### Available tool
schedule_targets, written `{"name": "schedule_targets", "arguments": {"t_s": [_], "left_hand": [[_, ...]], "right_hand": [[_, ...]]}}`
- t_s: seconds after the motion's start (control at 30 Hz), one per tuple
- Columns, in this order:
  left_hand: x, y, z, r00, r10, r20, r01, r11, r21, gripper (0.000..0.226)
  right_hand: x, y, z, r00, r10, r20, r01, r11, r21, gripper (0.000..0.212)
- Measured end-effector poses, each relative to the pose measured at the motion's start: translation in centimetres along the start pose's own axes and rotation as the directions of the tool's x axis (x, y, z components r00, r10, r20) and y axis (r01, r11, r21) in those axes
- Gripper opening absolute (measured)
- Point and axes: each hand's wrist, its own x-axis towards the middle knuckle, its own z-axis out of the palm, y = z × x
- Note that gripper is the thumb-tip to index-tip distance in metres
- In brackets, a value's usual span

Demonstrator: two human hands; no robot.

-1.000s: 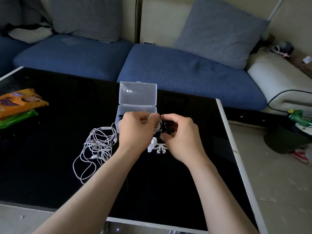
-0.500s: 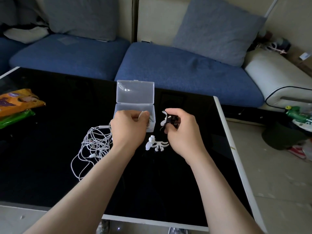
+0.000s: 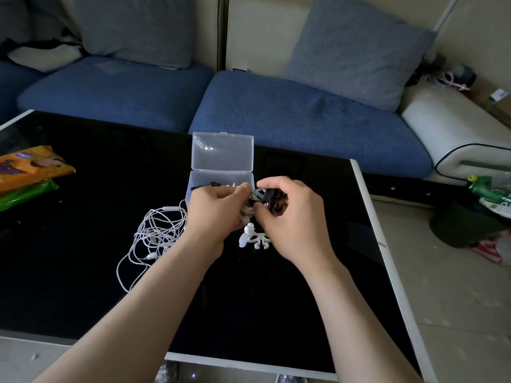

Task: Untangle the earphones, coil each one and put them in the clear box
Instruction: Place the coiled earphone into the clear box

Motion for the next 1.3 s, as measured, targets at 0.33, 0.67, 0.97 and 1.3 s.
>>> {"name": "schedule_targets", "arguments": {"t_s": [0.33, 0.67, 0.97, 1.3], "left_hand": [[0.11, 0.09, -0.07, 0.996, -0.057, 0.067, 0.064, 0.993, -0.103, 0.032], [-0.03, 0.41, -0.03, 0.993, 0.032, 0.111, -0.024, 0.997, -0.069, 0.024], [-0.12, 0.28, -0.18, 0.906, 0.368, 0.206, -0.419, 0.847, 0.328, 0.022], [-0.55, 0.37, -0.03, 0.871, 0.375, 0.317, -0.483, 0.770, 0.416, 0.028]], "right_hand": [[-0.12, -0.08, 0.66, 0.994, -0.072, 0.077, 0.074, 0.997, -0.026, 0.039], [-0.14, -0.54, 0.34, 0.997, -0.025, -0.075, 0.031, 0.996, 0.086, 0.035], [-0.01, -0.84, 0.37, 0.994, 0.078, -0.080, -0.068, 0.991, 0.119, 0.037], [0.18, -0.04, 0.72, 0.992, -0.008, -0.128, 0.021, 0.995, 0.102, 0.038]]}}
